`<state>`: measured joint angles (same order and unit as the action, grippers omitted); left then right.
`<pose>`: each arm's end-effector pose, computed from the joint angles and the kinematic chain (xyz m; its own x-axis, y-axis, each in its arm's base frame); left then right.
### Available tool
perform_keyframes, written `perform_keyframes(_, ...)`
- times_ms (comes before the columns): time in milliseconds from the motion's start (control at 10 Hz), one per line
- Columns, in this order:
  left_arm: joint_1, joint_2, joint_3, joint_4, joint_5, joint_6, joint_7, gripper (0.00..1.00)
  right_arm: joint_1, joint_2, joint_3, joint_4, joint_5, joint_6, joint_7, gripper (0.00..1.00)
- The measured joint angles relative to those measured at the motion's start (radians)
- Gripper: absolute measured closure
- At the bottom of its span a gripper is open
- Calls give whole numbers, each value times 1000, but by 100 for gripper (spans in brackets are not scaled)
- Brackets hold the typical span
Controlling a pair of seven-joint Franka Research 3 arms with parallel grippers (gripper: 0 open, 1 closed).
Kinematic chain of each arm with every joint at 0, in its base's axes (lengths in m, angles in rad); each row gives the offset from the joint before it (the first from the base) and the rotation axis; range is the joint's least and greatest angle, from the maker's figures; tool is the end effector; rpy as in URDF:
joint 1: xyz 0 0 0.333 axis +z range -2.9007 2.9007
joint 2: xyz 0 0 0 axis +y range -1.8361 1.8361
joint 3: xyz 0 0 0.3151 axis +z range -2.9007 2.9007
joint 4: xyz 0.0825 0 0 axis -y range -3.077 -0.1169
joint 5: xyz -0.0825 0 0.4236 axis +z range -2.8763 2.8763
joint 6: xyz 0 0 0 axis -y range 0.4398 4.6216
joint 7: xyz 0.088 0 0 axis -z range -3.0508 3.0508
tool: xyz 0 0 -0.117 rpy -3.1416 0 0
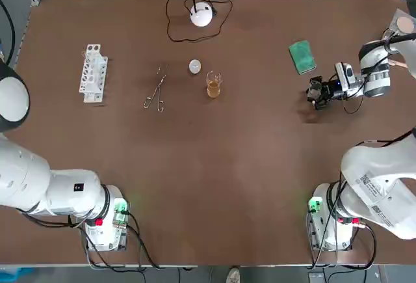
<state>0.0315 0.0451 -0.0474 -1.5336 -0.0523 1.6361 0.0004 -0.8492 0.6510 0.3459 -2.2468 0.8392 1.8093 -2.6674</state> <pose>0.6153 -0.0150 0.6116 0.9983 -0.0127 0.0573 -0.0158 -0.9984 0.0544 0.4195 -0.1145 0.0504 0.1109 0.2491 0.9621 0.9928 0.0172 -0.1189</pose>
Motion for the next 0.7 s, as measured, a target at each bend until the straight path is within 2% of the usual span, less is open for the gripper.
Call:
perform_keyframes(200, -6, 0, 0, 0, 0, 0, -46, 0, -5, 61, -47, 71, -31, -46, -48, 62)
perform_keyframes(500, -13, 2, -1, 5, 0, 1, -64, 0, -5, 143, -55, 136, -45, -81, -70, 62)
perform_keyframes(700, -13, 9, 0, 6, 0, 1, -64, 0, -5, 159, -58, 159, -54, -108, -71, 62)
